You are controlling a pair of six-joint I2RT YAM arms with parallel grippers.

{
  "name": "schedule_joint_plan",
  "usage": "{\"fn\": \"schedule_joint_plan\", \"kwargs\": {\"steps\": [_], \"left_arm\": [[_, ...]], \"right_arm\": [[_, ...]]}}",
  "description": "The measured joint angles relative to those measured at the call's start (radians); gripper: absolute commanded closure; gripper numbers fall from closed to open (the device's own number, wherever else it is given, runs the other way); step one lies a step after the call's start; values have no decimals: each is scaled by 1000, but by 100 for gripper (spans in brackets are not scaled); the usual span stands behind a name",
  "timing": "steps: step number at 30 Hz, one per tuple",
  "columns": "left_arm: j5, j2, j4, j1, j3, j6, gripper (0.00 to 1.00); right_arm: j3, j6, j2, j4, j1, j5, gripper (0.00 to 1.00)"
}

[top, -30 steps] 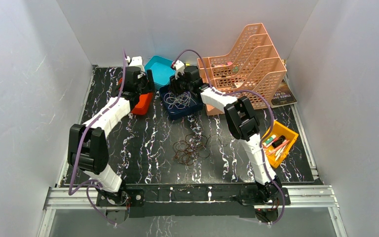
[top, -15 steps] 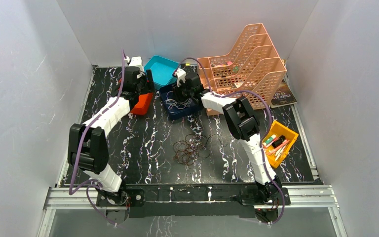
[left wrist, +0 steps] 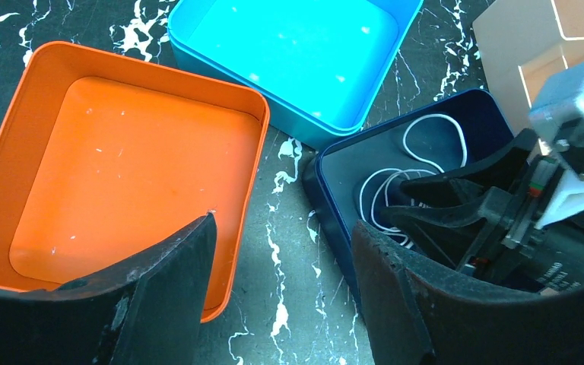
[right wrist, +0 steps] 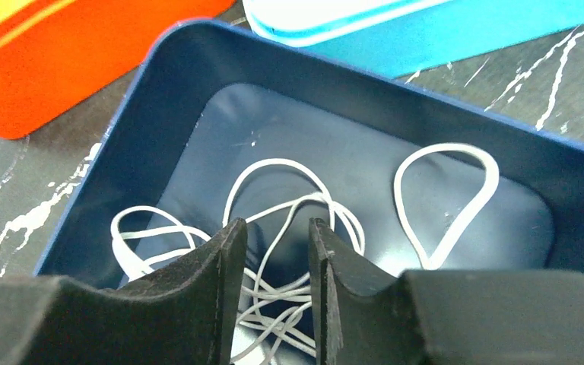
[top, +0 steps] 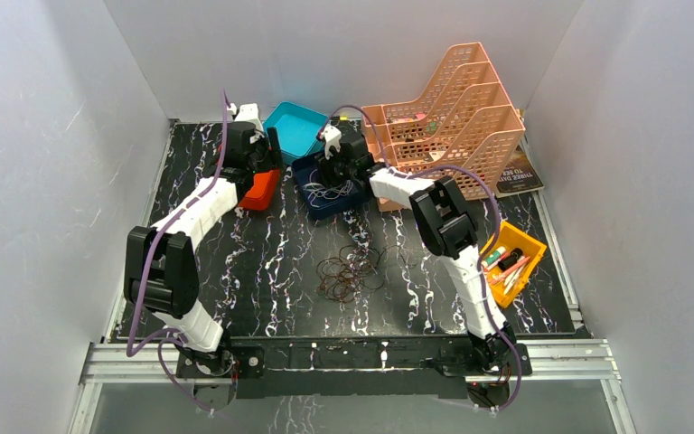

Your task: Untangle the cables

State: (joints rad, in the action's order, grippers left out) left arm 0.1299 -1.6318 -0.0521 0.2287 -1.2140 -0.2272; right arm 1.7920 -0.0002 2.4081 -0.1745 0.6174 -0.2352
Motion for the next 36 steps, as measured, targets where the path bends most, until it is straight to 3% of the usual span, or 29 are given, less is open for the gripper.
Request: {"fn": "schedule_joint_plan", "kwargs": {"steps": [7, 11, 14, 17, 19, 22, 28, 36], "left_arm": [[7, 0, 0, -14, 0, -2, 35], [8, 0, 0, -24, 0, -2, 35], [6, -1, 0, -24, 0, -1, 35], [-10, -34, 4, -24, -13, -1, 35], [-18, -57, 10, -24, -20, -1, 35], [-45, -108, 31, -24, -76, 1, 35], [-103, -237, 34, -16, -257, 30, 35], [-169, -464, 8, -16, -476, 55, 35]], "right_arm": [[-13, -5, -223, -10, 0, 25, 48], [-200, 10, -387, -53, 0, 56, 48], [-437, 115, -518, 61, 0, 139, 48], [-557, 138, -711, 31, 0, 149, 47], [-728, 157, -888, 116, 0, 143, 47], [-840, 179, -1049, 161, 0, 142, 47], [-992, 220, -1208, 183, 0, 129, 47], [-1083, 267, -1277, 249, 0, 82, 47]]}}
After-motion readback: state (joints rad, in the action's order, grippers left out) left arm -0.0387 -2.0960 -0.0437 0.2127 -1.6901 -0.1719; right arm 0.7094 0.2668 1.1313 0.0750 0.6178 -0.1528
